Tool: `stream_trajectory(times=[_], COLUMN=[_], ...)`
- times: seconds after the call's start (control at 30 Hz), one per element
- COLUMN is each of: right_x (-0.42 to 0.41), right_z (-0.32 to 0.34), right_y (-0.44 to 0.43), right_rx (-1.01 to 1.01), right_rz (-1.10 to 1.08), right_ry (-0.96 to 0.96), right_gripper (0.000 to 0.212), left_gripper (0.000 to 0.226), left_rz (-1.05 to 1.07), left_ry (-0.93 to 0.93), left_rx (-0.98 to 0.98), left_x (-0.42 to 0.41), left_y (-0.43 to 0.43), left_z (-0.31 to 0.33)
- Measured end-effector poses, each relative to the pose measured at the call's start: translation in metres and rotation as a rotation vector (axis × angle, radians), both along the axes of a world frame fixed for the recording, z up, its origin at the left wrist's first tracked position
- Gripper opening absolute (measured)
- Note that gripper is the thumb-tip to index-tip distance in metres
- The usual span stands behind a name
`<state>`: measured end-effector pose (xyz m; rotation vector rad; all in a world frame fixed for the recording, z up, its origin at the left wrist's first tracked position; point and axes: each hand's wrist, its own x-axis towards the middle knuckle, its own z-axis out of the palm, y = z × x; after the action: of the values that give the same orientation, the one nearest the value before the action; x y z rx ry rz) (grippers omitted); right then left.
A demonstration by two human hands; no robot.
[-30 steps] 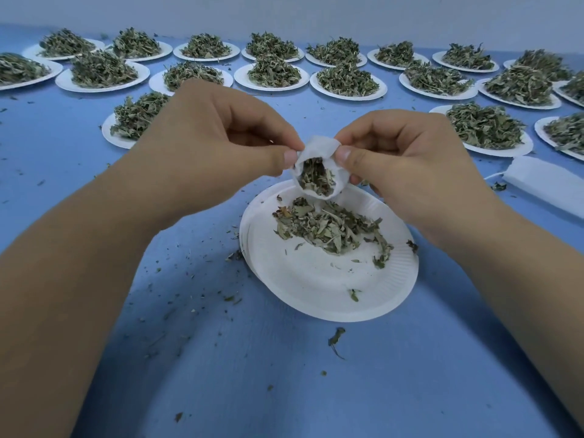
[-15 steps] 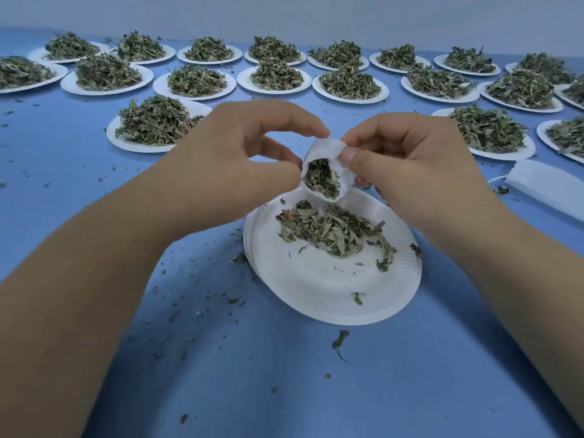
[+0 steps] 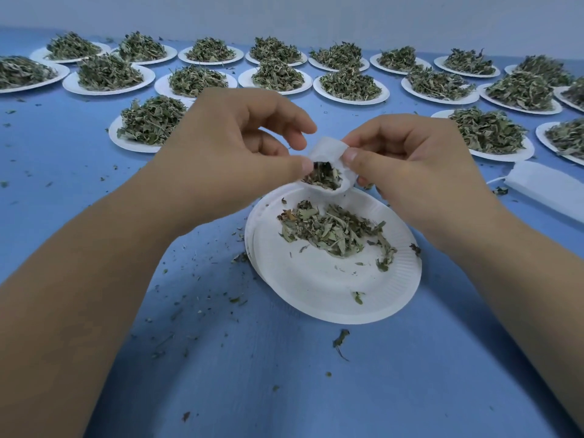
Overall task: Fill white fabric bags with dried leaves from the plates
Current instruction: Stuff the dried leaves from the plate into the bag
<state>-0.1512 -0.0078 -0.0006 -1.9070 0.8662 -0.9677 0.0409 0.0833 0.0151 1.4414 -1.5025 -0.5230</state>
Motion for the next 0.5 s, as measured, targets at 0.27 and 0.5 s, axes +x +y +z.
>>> stream_trajectory(times=[0.27, 0.5], right_x=[-0.0004, -0.0006], right_z=[-0.0014, -0.0039], right_y=[-0.0035, -0.0052], right_rx=[-0.01, -0.045], right_rz=[-0.031, -0.033], right_ry=[0.011, 0.028], right_gripper=[0.016, 0.017], left_gripper=[0.024, 0.03], left_rz=[0.017, -0.053], left_ry=[0.013, 0.103], left_rx=[-0.222, -0.212], left_x=[-0.0074, -0.006], left_y=[-0.0003, -0.0001], left_z=[-0.0005, 0.0001])
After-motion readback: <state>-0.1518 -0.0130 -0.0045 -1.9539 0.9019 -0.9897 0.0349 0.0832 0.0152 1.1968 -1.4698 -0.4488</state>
